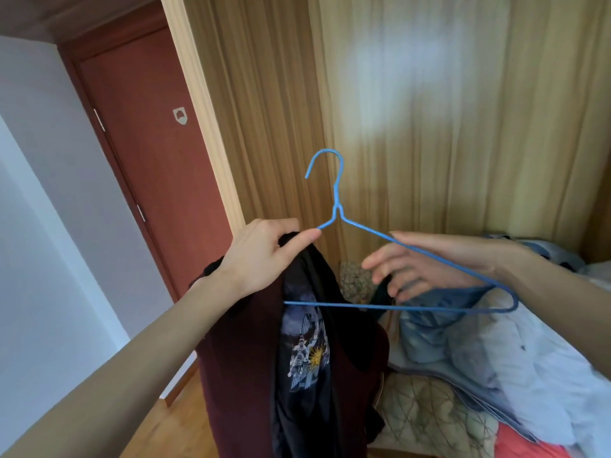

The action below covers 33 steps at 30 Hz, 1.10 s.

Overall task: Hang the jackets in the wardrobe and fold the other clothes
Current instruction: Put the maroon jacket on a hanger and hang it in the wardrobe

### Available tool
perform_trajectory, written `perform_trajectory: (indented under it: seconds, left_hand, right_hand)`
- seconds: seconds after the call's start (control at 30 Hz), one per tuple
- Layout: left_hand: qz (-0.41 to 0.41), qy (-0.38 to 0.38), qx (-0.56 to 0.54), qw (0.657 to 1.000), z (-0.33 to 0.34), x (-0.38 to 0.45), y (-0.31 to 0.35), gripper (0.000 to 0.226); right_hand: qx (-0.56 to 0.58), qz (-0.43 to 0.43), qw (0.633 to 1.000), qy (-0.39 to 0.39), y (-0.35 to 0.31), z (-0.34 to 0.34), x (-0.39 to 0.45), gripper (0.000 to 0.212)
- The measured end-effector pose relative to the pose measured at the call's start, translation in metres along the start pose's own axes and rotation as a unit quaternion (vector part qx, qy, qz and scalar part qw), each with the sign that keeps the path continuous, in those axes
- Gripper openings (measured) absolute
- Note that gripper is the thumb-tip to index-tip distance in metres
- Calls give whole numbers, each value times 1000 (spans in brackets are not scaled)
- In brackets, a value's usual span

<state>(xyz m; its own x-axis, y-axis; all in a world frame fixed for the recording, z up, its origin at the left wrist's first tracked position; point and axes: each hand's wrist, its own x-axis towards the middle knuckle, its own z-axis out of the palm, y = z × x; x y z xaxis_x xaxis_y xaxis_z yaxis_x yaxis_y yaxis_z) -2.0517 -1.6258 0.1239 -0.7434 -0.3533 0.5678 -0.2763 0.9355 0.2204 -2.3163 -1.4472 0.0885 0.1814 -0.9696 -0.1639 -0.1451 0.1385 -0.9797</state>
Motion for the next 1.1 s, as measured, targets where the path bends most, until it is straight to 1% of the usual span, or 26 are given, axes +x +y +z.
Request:
perform_trajectory:
  seconds: [0.03, 0.07, 0.13, 0.17, 0.2, 0.23, 0.27, 0.3, 0.37, 0.4, 0.47, 0.5, 0.53, 0.6, 0.67, 0.73, 0.8, 0.87, 0.93, 1.0, 1.1]
  left_hand:
    - [-12, 9, -13, 1000, -3, -1, -4, 57]
    - [-22, 17, -30, 999, -5, -3, -7, 57]
    - [-36, 29, -64, 997, -8, -5, -10, 54]
    - [-40, 34, -78, 996, -9, -5, -10, 53]
    - [-39, 38, -88, 995, -10, -5, -10, 53]
    - [-36, 42, -98, 994, -11, -4, -9, 54]
    - [-31, 45, -105, 993, -11, -3, -7, 54]
    - [-26, 47, -114, 992, -11, -2, -5, 55]
    - [-20, 48, -133, 990, -10, 0, 0, 57]
    - [-17, 49, -141, 989, -10, 0, 2, 57]
    - [-11, 53, -152, 987, -11, -1, 3, 57]
    - [-10, 52, -155, 986, -12, -2, 3, 57]
    - [-12, 51, -155, 986, -14, -4, 2, 58]
    - [-23, 48, -151, 987, -19, -8, -5, 60]
    - [-46, 45, -143, 988, -21, -13, -16, 65]
    - [-75, 35, -134, 987, -21, -19, -26, 75]
    - [-98, 26, -123, 987, -20, -23, -36, 86]
    - [-102, 27, -106, 989, -21, -28, -45, 84]
    - [-105, 19, -64, 992, -20, -35, -55, 84]
    - [-102, 3, 22, 995, -17, -41, -64, 83]
    - [-84, -2, 154, 984, -11, -44, -71, 73]
  right_hand:
    - [15, 13, 1000, 0, 10, -8, 0, 78]
    - [30, 20, 999, 1, 20, -13, 0, 72]
    - [50, 16, 999, -5, 36, -14, 7, 51]
    - [37, 17, 999, 12, 46, -8, 15, 43]
    - [-2, 24, 999, 40, 53, 1, 25, 37]
    - [-69, 38, 994, 71, 63, 14, 37, 36]
    - [-147, 51, 982, 102, 70, 29, 52, 41]
    - [-216, 44, 966, 137, 77, 44, 66, 48]
    - [-296, -15, 931, 214, 94, 66, 91, 55]
    - [-337, -33, 903, 264, 101, 73, 100, 57]
    - [-401, -27, 844, 355, 110, 80, 111, 59]
    - [-404, -17, 831, 382, 117, 80, 115, 60]
    - [-397, -10, 827, 398, 122, 79, 117, 61]
    - [-361, 0, 836, 413, 139, 64, 121, 57]
    - [-308, -2, 849, 429, 152, 39, 117, 46]
    - [-295, -32, 843, 450, 155, 15, 111, 33]
    - [-306, -67, 830, 462, 142, 1, 101, 17]
    - [-310, -85, 819, 476, 120, -10, 89, 9]
    - [-324, -102, 805, 486, 96, -19, 76, 12]
    - [-341, -112, 786, 503, 76, -25, 64, 24]
    - [-387, -87, 760, 515, 45, -29, 44, 26]
